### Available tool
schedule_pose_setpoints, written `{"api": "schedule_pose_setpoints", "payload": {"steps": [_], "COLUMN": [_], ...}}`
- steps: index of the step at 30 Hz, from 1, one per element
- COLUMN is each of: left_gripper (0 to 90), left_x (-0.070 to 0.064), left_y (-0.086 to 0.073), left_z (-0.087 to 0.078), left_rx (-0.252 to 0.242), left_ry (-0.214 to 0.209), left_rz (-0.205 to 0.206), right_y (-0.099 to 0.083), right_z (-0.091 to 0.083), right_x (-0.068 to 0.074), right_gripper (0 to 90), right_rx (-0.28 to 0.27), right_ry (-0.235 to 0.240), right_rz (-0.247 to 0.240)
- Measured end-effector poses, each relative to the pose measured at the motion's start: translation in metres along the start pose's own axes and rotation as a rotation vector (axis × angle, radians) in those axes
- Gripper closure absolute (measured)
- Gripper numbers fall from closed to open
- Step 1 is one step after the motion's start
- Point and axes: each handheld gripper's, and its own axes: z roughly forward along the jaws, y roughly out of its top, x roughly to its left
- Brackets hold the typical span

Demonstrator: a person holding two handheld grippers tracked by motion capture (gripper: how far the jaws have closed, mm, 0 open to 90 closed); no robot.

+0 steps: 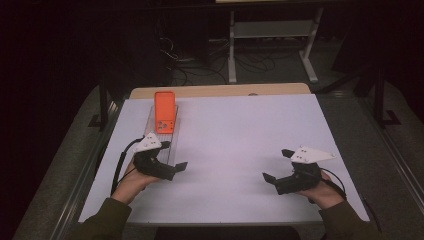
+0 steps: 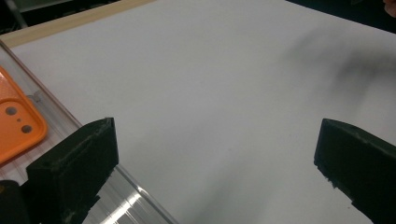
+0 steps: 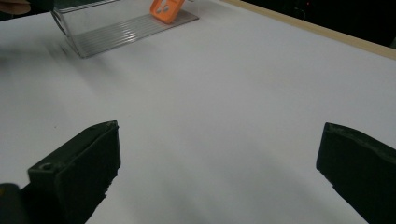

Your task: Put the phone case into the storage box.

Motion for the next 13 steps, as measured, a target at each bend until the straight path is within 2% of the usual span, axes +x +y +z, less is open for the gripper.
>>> {"api": "schedule_pose_setpoints", "payload": {"steps": [2,5,6,13], "left_gripper": [0.0,0.0,0.0,0.0], "left_x": [0.0006,0.0015,0.0008,-0.0004], "left_y": [-0.0008,-0.002,-0.0023,-0.0032], "left_z": [-0.0003,-0.0004,-0.0003,0.0014], "left_rx": [0.003,0.005,0.008,0.012], "left_ry": [0.0,-0.002,-0.005,-0.012], "left_rz": [-0.01,-0.001,-0.009,0.0], "right_y": [0.0003,0.0008,0.0009,0.0017], "right_z": [0.0003,0.0005,0.0005,0.0], "right_x": [0.0,-0.0003,-0.0001,-0.0002], "right_gripper": [0.0,0.0,0.0,0.0], "right_rx": [-0.001,-0.004,-0.003,-0.006], "right_ry": [0.002,0.002,0.002,0.004], "right_rz": [-0.002,-0.013,-0.012,-0.002]}}
